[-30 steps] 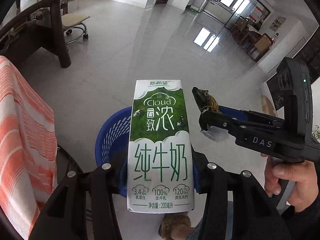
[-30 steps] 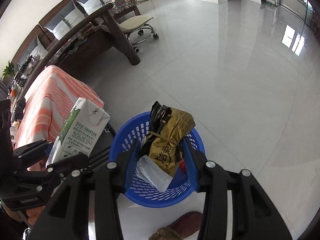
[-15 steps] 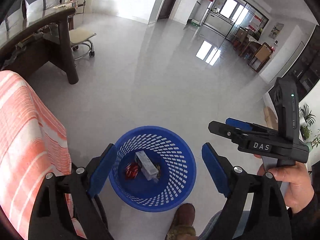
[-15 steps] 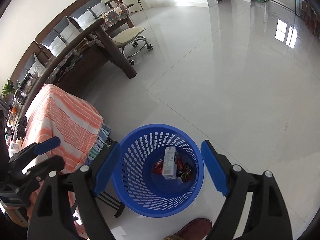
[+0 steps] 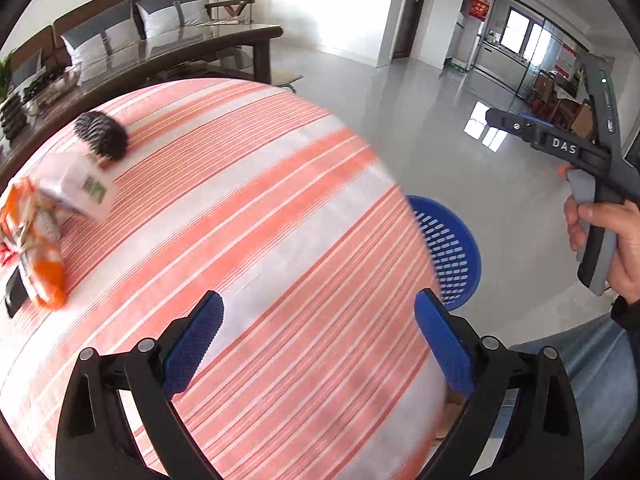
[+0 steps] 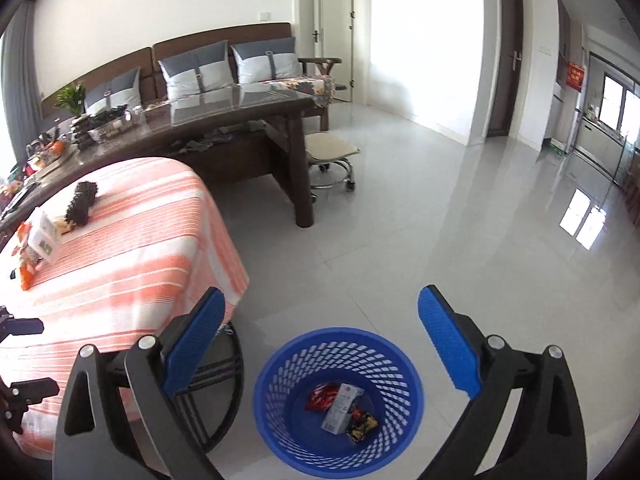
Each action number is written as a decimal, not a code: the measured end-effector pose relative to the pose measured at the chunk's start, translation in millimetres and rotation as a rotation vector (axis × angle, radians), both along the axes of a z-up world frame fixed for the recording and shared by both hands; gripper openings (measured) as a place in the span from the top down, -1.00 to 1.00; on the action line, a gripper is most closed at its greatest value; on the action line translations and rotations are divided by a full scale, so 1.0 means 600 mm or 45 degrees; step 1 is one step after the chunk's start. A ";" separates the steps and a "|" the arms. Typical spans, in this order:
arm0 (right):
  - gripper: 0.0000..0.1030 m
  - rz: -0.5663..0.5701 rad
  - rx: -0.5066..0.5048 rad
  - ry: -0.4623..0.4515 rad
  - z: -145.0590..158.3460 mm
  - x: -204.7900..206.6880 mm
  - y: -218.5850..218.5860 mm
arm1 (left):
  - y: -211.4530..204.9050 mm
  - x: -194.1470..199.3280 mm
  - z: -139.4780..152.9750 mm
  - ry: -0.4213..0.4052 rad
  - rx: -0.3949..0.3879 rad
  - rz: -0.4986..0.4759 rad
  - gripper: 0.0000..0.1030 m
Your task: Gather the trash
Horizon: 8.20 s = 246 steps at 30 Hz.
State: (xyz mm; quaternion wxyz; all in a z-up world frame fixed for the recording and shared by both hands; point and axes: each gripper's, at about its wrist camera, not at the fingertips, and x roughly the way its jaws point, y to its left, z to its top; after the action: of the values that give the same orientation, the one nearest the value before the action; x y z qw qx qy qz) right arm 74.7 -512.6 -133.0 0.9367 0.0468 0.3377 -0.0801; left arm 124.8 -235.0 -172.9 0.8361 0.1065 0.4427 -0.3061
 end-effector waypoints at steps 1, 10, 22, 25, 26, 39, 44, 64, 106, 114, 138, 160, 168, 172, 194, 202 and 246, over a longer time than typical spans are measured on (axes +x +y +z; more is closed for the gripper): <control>-0.86 0.058 0.017 -0.010 0.000 0.002 0.033 | 0.034 0.000 -0.002 -0.007 0.016 0.044 -0.85; -0.86 0.509 0.078 0.153 -0.030 0.056 0.350 | 0.286 0.037 0.001 -0.059 0.136 0.319 -0.85; -0.91 0.706 -0.031 0.365 -0.078 0.130 0.529 | 0.390 0.117 -0.012 -0.019 0.093 0.272 -0.90; -0.91 0.704 -0.028 0.363 -0.079 0.129 0.528 | 0.384 0.148 -0.012 -0.024 0.083 0.214 -0.90; -0.91 0.703 -0.029 0.363 -0.079 0.129 0.528 | 0.382 0.160 -0.011 -0.028 0.074 0.204 -0.90; -0.91 0.701 -0.030 0.365 -0.080 0.132 0.533 | 0.334 0.237 -0.005 -0.036 0.092 0.082 0.13; -0.91 0.701 -0.027 0.363 -0.080 0.131 0.533 | 0.350 0.175 -0.001 -0.073 0.146 0.244 0.15; -0.91 0.642 -0.032 0.366 -0.069 0.158 0.512 | 0.406 0.119 -0.019 -0.026 0.114 0.328 -0.87; -0.79 0.527 0.127 0.491 -0.049 0.170 0.469 | 0.406 0.120 -0.021 -0.019 0.104 0.331 -0.89; -0.88 0.479 -0.003 0.439 -0.093 0.173 0.495 | 0.407 0.120 -0.022 -0.018 0.103 0.331 -0.89; -0.22 0.572 -0.084 0.705 -0.023 0.222 0.509 | 0.409 0.102 0.008 0.092 0.136 0.204 0.28; -0.22 0.324 0.180 0.445 0.064 0.102 0.252 | 0.182 0.039 0.092 0.075 -0.131 0.002 0.28; -0.22 0.056 0.216 0.422 0.035 0.050 0.057 | -0.033 0.021 0.105 0.093 -0.152 -0.224 0.28; -0.22 -0.037 0.236 0.423 0.006 0.034 -0.012 | -0.139 0.024 0.094 0.133 -0.168 -0.308 0.28; -0.22 -0.282 0.531 0.411 -0.135 0.001 -0.215 | -0.422 0.071 -0.106 0.331 -0.069 -0.381 0.25; -0.61 -0.365 0.557 0.314 -0.121 -0.018 -0.250 | -0.434 0.077 -0.101 0.242 -0.052 -0.348 -0.58; -0.70 0.738 0.146 0.272 -0.026 0.217 0.599 | 0.425 0.102 -0.023 -0.014 0.126 0.572 -0.92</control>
State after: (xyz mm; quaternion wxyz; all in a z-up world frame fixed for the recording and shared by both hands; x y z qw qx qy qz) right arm 205.1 -153.3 -148.6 0.8755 -0.0073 0.4375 0.2050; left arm 185.7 19.7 -186.6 0.8794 0.0477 0.4651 -0.0896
